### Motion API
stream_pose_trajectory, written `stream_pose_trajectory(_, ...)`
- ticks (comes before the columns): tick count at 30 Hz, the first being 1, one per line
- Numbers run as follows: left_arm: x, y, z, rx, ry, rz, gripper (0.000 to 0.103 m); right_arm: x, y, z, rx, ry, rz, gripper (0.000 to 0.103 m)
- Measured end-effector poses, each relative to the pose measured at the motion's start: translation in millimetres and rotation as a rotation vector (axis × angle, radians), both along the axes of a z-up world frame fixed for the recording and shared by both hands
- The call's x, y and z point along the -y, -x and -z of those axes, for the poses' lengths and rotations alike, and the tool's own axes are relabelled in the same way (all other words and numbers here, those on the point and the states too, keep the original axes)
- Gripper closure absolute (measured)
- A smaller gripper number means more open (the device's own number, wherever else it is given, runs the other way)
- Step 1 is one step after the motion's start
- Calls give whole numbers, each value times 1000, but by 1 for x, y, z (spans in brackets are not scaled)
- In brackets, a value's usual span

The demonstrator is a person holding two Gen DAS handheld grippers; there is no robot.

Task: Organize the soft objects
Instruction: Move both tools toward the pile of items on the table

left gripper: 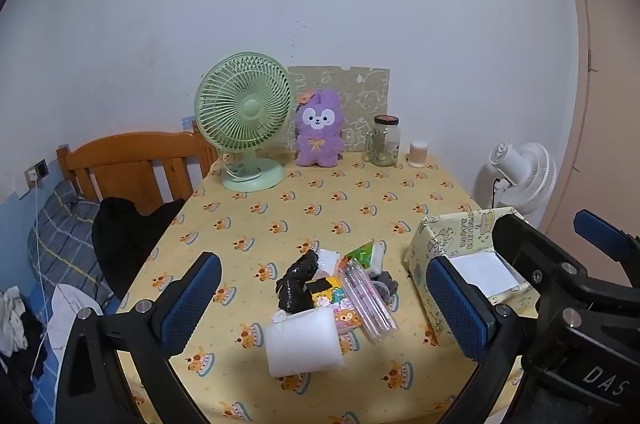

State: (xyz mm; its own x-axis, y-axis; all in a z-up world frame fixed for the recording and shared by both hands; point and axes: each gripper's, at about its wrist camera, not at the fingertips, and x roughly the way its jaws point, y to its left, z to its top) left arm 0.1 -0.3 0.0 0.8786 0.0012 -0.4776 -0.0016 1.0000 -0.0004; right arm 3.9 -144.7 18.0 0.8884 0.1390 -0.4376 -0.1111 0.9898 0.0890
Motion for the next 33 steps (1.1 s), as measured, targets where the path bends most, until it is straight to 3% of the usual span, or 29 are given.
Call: stream_pose_trajectory(33, 5, 6, -10, 22, 4, 16, 1, 3, 11, -6, 50, 4, 14, 1)
